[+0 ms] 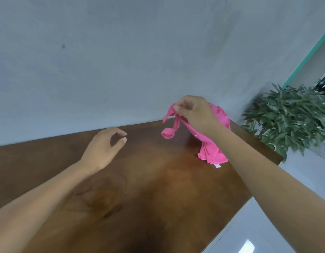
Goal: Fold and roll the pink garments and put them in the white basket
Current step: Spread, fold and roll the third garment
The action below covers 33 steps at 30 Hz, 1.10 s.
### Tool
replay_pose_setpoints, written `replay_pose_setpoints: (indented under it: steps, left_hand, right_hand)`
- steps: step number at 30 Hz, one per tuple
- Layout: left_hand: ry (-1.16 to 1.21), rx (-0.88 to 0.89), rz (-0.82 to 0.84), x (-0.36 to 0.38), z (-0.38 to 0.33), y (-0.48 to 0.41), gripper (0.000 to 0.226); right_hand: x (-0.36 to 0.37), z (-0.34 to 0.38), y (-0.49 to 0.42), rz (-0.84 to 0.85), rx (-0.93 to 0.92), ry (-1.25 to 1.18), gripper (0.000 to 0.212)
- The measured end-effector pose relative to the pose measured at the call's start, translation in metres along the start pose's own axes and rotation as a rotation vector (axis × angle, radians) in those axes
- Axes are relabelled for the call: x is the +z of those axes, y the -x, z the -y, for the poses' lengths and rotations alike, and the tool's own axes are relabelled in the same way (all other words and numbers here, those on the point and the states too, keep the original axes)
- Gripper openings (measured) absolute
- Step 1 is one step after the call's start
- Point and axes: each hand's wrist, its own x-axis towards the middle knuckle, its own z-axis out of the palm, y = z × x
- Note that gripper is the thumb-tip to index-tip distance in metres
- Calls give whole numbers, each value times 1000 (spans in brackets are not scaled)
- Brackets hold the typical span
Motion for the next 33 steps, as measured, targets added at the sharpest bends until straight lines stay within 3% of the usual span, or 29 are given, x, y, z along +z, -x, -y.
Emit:
replay_pose_setpoints:
  steps: [5, 10, 15, 24, 26, 33]
  left_hand:
    - [-18, -45, -80, -59, 36, 26, 12]
    - [-57, -93, -111, -81, 65, 42, 12]
    - [-142, -18, -18, -57, 72, 41, 12]
    - [-365, 140, 318, 65, 52, 10, 29]
    - [-421, 137, 382, 92, 52, 4, 31]
    - [-649, 113, 326, 143, 55, -4, 21]
  right_hand:
    - [82, 24, -5, 264, -56, -31, 12]
    - [156, -14, 1, 498, -29, 122, 7]
    - [145, -60, 17, 499, 105, 187, 19]
    - [86, -168, 67, 396, 216, 326, 6]
    - [79, -187, 79, 389, 228, 349, 14]
    - [62, -238, 98, 363, 102, 418, 27]
